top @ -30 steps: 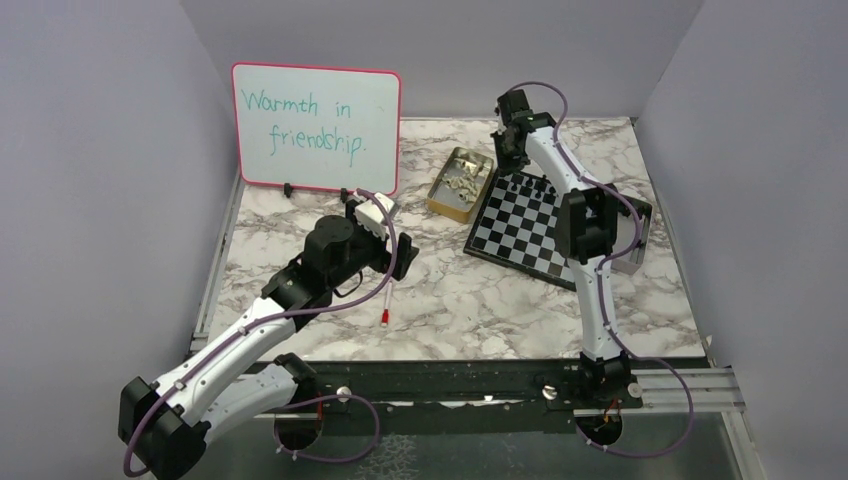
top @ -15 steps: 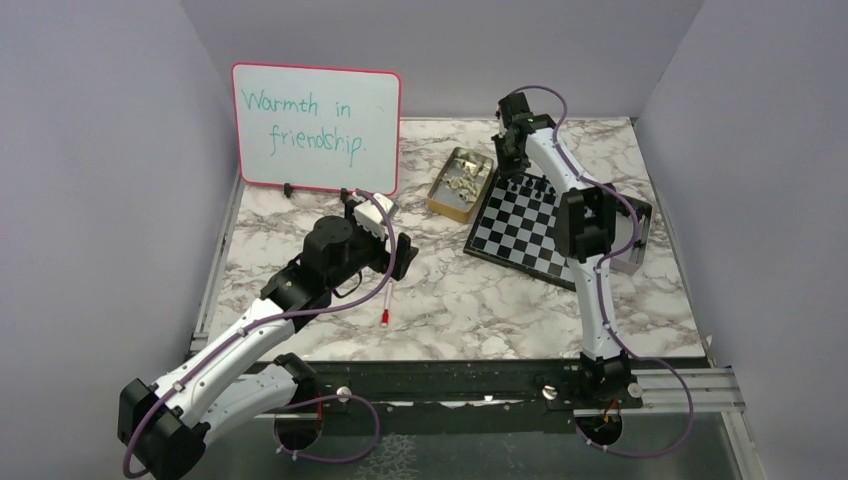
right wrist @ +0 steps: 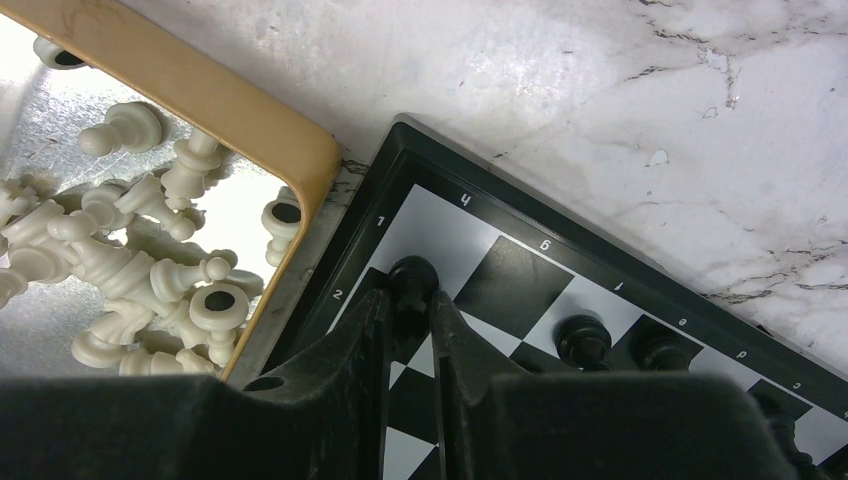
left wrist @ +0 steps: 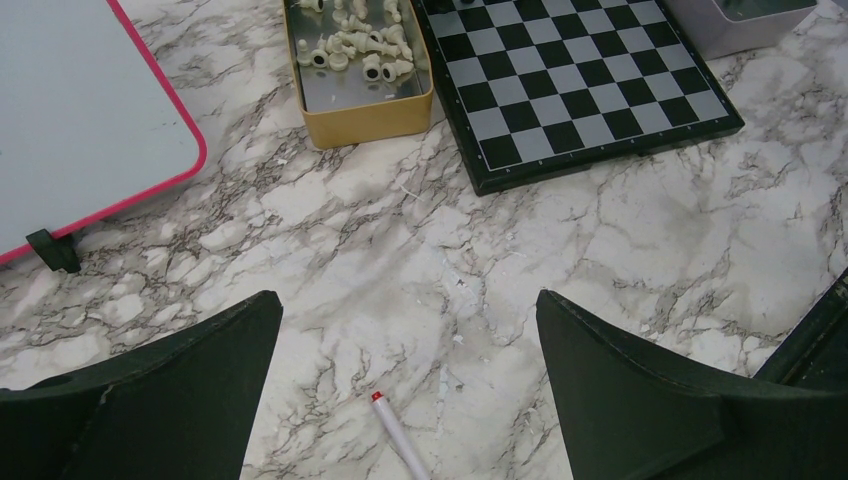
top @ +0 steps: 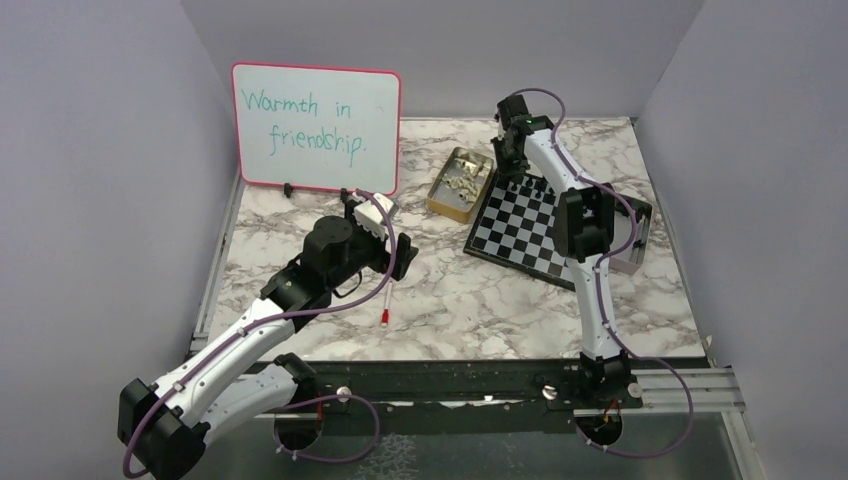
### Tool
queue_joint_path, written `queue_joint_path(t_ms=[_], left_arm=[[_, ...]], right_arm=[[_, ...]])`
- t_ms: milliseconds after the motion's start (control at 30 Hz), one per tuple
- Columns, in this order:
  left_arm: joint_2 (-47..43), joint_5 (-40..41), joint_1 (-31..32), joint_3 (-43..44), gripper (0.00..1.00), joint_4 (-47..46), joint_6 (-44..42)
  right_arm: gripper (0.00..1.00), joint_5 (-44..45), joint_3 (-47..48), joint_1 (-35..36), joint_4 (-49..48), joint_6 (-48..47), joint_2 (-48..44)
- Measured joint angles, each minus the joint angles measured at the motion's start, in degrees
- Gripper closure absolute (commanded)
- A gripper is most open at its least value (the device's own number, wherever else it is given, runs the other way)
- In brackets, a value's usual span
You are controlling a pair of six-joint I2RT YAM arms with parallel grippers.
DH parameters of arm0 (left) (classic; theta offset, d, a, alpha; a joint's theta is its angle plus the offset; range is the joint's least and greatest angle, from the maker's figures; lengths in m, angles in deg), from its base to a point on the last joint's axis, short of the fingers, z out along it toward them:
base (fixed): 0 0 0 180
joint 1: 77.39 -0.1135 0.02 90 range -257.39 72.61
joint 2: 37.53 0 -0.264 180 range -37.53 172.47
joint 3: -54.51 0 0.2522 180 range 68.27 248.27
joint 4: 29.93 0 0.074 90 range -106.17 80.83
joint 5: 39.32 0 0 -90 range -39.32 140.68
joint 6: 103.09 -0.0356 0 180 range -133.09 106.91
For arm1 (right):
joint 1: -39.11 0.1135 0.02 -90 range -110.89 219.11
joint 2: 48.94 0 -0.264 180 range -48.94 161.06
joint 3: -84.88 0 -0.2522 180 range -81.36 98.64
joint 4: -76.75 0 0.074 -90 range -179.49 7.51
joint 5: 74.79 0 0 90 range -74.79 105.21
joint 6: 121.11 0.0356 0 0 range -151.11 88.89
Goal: Set up the chess pieces on the board
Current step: Place the chess piece on the chessboard.
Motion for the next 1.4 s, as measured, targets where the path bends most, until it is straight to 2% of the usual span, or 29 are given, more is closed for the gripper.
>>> queue_joint_path(t_ms=[1067,1400], left_arm=[[-0.66,0.63,0.00,-0.20,0.01,0.04,-0.02],[-0.94,1.05,0.00,-0.20,0.01,0.04,-0.15]], right_arm=[[0.75,0.02,1.25,-0.90,-1.09,-0.57,1.03],[0.68,-0.04,1.20,-1.07,-1.62,-0.39,1.03]])
